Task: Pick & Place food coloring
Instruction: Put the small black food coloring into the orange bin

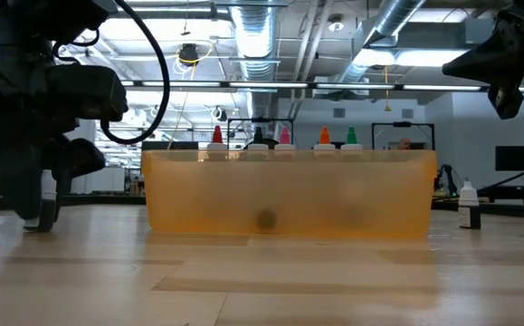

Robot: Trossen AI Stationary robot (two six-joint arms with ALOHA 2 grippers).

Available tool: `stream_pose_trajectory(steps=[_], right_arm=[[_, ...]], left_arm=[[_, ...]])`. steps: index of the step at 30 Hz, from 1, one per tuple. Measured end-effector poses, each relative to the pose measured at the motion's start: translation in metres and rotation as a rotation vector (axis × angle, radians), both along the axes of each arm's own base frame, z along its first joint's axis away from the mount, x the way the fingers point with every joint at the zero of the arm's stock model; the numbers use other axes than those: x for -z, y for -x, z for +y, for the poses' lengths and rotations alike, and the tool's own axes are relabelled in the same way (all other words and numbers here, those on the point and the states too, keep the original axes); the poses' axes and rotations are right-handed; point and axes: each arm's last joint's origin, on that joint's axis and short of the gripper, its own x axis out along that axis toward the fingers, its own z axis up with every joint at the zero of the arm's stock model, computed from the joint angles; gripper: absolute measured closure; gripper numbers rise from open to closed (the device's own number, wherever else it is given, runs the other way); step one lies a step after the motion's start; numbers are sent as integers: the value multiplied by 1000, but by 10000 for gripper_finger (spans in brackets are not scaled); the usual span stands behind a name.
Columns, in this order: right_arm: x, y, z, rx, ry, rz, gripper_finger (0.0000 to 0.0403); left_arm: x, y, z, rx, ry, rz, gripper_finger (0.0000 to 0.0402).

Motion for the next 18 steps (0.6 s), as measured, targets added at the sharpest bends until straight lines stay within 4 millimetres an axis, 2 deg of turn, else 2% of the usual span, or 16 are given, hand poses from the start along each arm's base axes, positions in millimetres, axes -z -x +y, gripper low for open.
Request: stream_pose_trajectory(steps=[5, 10, 14, 18], right_arm=[[0, 0, 0, 3, -7, -2, 402], [0, 0, 0, 5, -7, -3, 402], [0, 0, 0, 6, -8, -3, 402], [0, 0, 0, 6, -8, -3, 402]], left_arm=[[0, 0, -1, 13, 20, 6, 347], [0, 0, -1, 17, 28, 9, 346], [-2, 0, -1, 18, 35, 20, 328], [-15, -7, -5, 42, 28, 26, 333]])
